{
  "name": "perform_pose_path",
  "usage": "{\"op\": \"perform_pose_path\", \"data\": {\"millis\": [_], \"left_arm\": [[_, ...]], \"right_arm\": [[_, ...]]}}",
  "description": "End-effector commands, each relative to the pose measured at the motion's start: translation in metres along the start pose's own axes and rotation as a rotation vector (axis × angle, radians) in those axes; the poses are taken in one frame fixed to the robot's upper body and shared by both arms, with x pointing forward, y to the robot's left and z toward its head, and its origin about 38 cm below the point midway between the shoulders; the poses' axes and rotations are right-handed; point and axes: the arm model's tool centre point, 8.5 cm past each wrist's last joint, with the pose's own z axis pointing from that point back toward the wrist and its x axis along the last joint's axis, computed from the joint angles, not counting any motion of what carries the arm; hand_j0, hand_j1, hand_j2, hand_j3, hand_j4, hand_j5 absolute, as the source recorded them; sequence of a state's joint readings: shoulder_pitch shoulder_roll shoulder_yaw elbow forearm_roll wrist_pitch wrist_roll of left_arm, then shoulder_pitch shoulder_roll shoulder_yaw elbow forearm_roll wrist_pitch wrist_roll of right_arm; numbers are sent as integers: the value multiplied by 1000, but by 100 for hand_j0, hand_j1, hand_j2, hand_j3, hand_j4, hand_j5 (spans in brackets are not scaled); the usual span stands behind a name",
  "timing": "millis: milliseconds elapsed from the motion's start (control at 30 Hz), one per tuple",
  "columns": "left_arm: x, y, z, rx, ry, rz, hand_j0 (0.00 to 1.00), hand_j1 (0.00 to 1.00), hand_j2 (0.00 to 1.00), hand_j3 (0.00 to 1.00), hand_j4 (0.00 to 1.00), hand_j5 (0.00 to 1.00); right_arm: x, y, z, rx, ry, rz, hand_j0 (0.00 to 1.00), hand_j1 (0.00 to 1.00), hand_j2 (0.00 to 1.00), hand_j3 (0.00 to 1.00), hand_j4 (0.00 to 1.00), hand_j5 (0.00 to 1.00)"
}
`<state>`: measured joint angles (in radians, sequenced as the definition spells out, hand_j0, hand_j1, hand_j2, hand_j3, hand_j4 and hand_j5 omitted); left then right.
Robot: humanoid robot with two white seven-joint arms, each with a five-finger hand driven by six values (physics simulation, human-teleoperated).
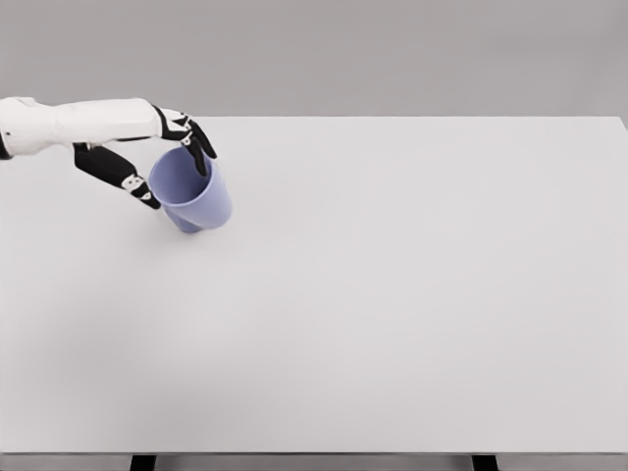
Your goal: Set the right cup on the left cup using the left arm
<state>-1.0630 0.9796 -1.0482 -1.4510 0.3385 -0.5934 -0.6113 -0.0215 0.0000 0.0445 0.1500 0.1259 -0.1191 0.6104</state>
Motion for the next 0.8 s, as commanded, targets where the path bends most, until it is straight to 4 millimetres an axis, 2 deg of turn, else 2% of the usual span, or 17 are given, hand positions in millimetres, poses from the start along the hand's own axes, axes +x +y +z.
{"op": "perform_pose_path", "data": {"millis": [0,133,333,500,767], "left_arm": [[-10,4,6,21,41,30,55,55,55,55,55,55],[-20,13,3,44,62,33,55,55,55,55,55,55],[-22,39,7,77,110,19,55,55,55,55,55,55],[-35,44,6,93,142,32,55,55,55,55,55,55],[-48,45,17,93,198,35,55,55,55,55,55,55]], "right_arm": [[0,0,0,1,1,1,100,100,100,100,100,100],[0,0,0,1,1,1,100,100,100,100,100,100],[0,0,0,1,1,1,100,100,100,100,100,100],[0,0,0,1,1,1,100,100,100,100,100,100],[0,0,0,1,1,1,100,100,100,100,100,100]]}}
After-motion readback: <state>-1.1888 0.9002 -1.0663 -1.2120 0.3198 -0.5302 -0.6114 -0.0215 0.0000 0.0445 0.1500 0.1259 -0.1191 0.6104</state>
